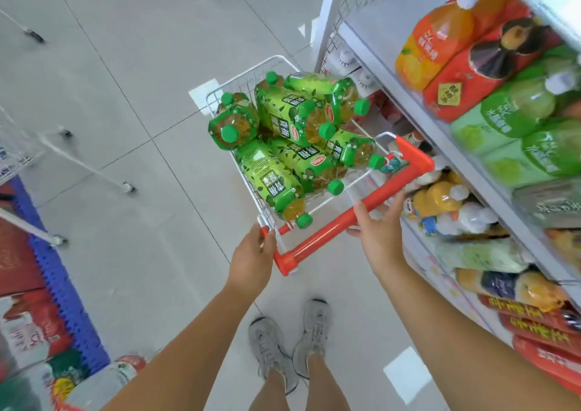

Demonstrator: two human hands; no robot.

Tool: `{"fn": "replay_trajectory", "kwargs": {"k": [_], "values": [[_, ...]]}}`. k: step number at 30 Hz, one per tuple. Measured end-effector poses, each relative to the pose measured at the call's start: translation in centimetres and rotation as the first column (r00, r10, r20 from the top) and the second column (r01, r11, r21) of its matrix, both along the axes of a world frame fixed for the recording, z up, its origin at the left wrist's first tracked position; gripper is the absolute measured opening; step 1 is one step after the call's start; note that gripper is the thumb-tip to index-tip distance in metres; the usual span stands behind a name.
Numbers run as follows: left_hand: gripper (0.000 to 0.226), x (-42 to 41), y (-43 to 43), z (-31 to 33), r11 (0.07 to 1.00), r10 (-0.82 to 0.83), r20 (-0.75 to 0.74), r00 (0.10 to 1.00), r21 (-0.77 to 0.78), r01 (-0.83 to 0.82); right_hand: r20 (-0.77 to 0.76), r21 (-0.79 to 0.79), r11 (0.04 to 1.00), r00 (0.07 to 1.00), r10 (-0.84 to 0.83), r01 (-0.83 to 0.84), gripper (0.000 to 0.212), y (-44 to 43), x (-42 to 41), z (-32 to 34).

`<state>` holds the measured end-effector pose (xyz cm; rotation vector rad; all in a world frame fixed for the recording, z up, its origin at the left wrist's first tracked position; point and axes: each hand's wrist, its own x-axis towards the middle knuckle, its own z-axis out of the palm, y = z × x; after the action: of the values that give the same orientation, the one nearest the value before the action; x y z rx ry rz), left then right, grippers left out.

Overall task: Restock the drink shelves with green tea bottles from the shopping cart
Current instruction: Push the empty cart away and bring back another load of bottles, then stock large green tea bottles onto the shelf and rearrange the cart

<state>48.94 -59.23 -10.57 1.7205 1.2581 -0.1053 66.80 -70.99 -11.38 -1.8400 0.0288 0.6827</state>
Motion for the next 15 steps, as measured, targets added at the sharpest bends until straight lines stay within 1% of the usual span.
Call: {"fn": "replay_trajectory", "kwargs": {"k": [3,6,11,15], "values": [[0.027,0.6,-1.6,0.2,1.000,-0.008,0.009,1.000,-0.011,0.008,0.001,-0.003,0.999,0.999,-0.041,0.041,0.085,-0.7,0.4,0.4],[0.025,1.0,-3.0,0.4,0.999,-0.035,0.006,0.999,-0.033,0.036,0.006,-0.034,0.999,0.999,-0.040,0.040,0.085,-1.8,0.7,0.9],[0.026,1.4,-4.9,0.5,0.997,-0.062,0.010,0.998,-0.053,0.062,0.007,-0.020,0.999,0.999,-0.042,0.042,0.084,-3.9,1.2,1.2],[0.022,1.4,-6.3,0.2,0.995,-0.059,0.024,0.998,-0.085,0.061,0.011,-0.027,0.997,0.998,-0.070,0.070,0.081,-5.1,1.4,1.1]]}}
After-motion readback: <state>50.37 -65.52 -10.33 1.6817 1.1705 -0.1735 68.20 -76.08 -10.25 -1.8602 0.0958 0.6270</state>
